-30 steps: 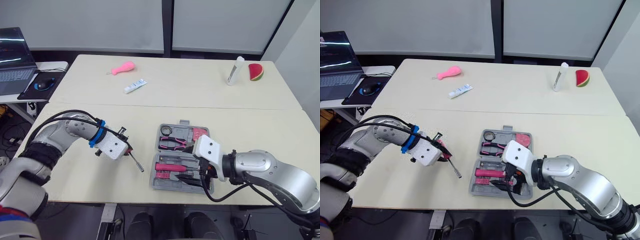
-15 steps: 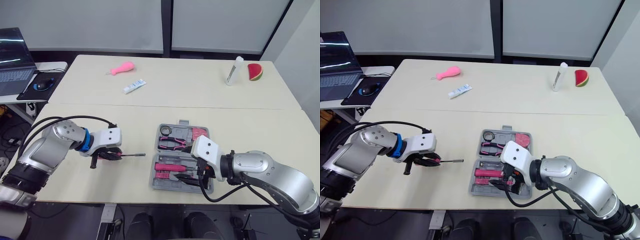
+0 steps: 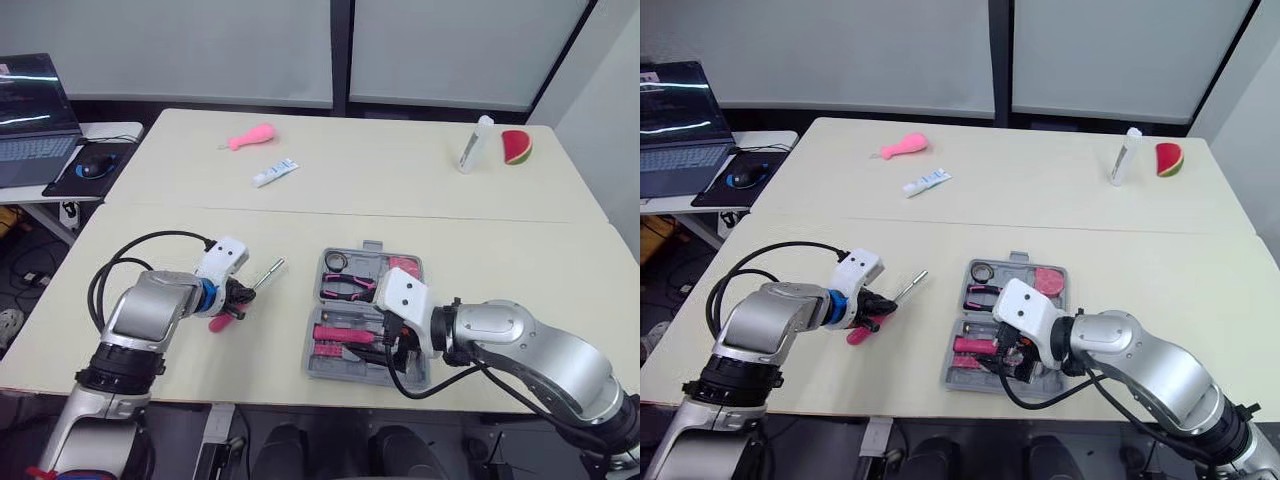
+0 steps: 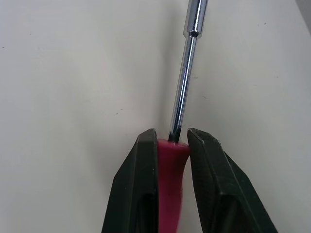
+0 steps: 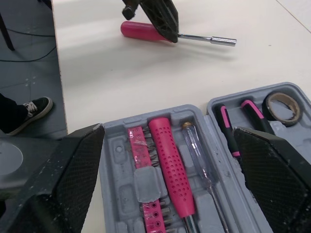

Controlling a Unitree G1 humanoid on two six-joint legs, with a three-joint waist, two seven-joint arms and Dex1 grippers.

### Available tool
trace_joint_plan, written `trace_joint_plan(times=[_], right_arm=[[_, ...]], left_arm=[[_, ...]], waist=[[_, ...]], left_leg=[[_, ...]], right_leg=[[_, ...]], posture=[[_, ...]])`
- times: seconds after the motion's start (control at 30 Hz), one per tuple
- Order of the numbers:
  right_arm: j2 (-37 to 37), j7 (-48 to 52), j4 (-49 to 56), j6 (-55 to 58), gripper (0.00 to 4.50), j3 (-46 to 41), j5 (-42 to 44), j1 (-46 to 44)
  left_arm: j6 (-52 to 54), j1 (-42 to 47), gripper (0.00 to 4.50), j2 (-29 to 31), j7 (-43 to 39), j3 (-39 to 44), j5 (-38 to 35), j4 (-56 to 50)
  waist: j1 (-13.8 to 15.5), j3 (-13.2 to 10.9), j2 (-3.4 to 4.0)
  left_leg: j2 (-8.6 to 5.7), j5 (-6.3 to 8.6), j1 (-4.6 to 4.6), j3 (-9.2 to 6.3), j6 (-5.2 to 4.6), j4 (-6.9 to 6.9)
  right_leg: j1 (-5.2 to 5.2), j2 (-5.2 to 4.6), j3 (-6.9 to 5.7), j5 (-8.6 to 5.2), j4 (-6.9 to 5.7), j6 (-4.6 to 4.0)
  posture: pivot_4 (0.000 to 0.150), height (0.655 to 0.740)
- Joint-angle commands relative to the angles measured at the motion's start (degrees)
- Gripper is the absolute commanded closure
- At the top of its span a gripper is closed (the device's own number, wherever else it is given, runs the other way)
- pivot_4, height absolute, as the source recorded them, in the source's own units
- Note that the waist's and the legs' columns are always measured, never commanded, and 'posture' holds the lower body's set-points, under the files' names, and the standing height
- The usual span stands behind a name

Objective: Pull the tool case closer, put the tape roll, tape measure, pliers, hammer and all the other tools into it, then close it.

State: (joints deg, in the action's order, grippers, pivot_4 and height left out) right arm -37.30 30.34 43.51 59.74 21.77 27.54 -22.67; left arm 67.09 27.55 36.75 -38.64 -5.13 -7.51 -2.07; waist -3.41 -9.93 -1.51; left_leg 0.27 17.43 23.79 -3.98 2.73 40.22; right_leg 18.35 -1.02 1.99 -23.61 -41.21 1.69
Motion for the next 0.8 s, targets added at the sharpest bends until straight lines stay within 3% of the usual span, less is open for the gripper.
trace_joint_plan(times=[0.03, 0.13, 0.4, 0.57, 0.7, 0.8], right_arm=[[0.2, 0.1, 0.9, -0.4, 0.00, -0.2, -0.6, -0.3], [0.1, 0.3, 0.9, -0.4, 0.00, -0.3, -0.9, -0.1], [-0.4, 0.6, 1.9, -0.6, 0.00, -1.4, -0.5, 1.0], [-1.2, 1.7, 4.2, -2.9, 0.00, -4.5, 0.2, 2.9], [-1.0, 1.6, 4.7, -4.6, 0.00, -5.8, -0.2, 4.3], [-0.3, 0.6, 4.3, -6.0, 0.00, -4.9, -1.8, 4.5]], left_arm=[[-0.7, 0.9, 3.94, -1.4, 3.1, 1.1, 0.1, -0.2], [-1.6, 0.6, 3.94, -1.8, 4.3, 1.4, -0.4, -0.1], [-4.5, -2.4, 1.50, 0.0, 3.6, 3.7, -2.8, -1.9], [-14.2, -7.8, 0.03, 9.3, -5.5, 4.7, -4.9, -6.8], [-32.1, -8.6, 0.03, 13.6, -17.3, 5.1, -6.5, 1.6], [-41.5, -8.7, 0.03, 13.0, -21.8, 5.2, -6.8, 7.8]], waist=[[0.3, 0.0, 0.00], [0.6, 0.0, -0.01], [0.6, 0.0, -0.01], [0.4, 0.0, 0.00], [0.9, 0.0, 0.03], [1.1, 0.0, 0.03]], left_leg=[[-0.01, 0.00, 0.00, -0.01, 0.00, 0.00], [-0.06, 0.00, 0.00, -0.02, 0.00, 0.00], [-0.06, 0.00, 0.00, -0.05, 0.00, 0.00], [-0.03, 0.00, 0.01, -0.04, 0.00, -0.04], [-0.02, 0.00, -0.08, -0.03, 0.01, -0.08], [-0.04, 0.00, -0.10, 0.02, 0.01, -0.08]], right_leg=[[-0.01, 0.00, 0.01, 0.00, 0.03, 0.00], [-0.05, -0.02, 0.05, 0.00, 0.07, 0.00], [-0.06, -0.02, 0.04, 0.00, 0.12, 0.00], [-0.05, -0.01, 0.08, 0.00, 0.15, 0.00], [-0.07, -0.03, 0.05, 0.00, 0.22, 0.00], [-0.06, -0.06, 0.05, 0.00, 0.25, 0.00]], posture=[[0.150, 0.7400], [0.150, 0.7400], [0.150, 0.7400], [0.150, 0.7400], [0.150, 0.7400], [0.150, 0.7400]])
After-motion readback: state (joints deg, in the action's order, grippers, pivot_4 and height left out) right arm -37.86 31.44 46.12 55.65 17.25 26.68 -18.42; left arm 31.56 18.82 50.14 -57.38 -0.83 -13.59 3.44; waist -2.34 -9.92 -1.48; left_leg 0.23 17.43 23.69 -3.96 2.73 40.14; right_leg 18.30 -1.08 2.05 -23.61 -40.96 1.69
